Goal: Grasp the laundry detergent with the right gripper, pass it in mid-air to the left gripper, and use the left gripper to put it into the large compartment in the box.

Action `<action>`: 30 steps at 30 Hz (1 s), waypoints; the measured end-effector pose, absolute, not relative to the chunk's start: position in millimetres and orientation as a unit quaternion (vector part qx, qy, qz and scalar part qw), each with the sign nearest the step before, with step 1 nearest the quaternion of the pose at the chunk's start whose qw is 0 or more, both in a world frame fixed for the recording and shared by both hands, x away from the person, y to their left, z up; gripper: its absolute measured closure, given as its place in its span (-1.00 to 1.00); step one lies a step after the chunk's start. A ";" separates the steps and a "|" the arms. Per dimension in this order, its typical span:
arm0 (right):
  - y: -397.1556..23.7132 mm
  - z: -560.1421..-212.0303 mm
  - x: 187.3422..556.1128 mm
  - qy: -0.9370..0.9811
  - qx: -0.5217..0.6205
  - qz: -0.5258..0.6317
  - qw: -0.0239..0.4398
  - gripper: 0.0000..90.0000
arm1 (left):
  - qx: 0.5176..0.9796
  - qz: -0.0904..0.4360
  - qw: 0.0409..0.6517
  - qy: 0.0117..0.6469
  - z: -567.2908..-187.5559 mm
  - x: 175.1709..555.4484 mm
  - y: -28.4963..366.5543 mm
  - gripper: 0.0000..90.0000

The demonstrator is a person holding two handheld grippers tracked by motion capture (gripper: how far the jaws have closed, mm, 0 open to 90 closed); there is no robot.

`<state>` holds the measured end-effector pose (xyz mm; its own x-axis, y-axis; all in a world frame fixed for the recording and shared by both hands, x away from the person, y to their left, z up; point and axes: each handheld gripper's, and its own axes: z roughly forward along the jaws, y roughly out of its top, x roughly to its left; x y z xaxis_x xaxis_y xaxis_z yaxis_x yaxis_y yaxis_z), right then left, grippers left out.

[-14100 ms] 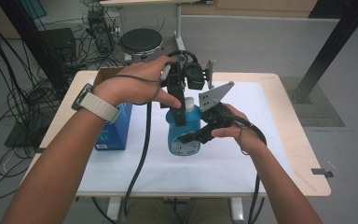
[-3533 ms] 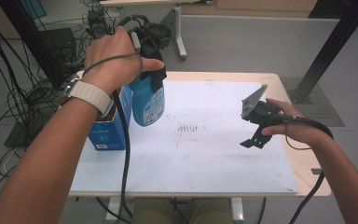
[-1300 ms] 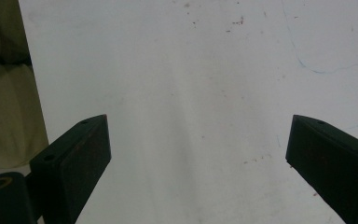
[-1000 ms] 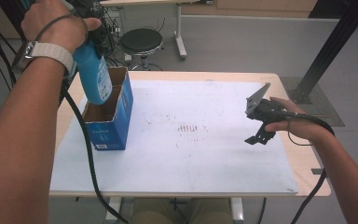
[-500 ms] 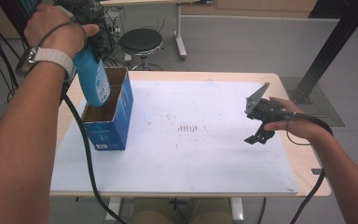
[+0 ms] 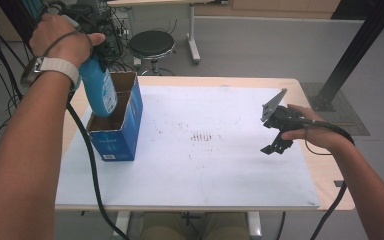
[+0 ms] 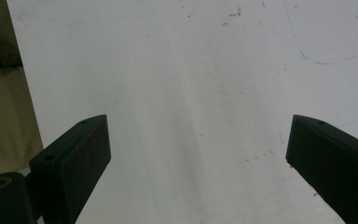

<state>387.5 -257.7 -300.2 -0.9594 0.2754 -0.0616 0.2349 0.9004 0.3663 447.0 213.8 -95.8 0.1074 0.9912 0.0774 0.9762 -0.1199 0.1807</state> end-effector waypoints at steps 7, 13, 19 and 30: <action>-256.8 -302.2 387.9 0.973 0.132 0.181 0.054 -0.86 | 0.742 0.092 0.040 0.663 -101.4 448.4 216.5 -0.17; -256.3 -302.8 387.8 0.973 0.132 0.181 0.053 -0.86 | 0.742 0.089 0.044 0.663 -109.2 449.2 218.8 -0.17; -255.7 -303.1 387.6 0.973 0.132 0.182 0.053 -0.86 | 0.743 0.085 0.041 0.662 -117.1 450.6 218.4 -0.17; -257.4 -305.7 386.2 0.973 0.136 0.181 0.051 -0.86 | 0.743 0.086 0.044 0.662 -132.2 453.2 219.6 -0.17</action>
<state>386.2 -257.4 -305.7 -0.9578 0.2831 -0.0502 0.2460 0.8971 0.3669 453.2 219.6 -132.2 0.1082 0.9917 0.0700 0.9765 -0.1192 0.1794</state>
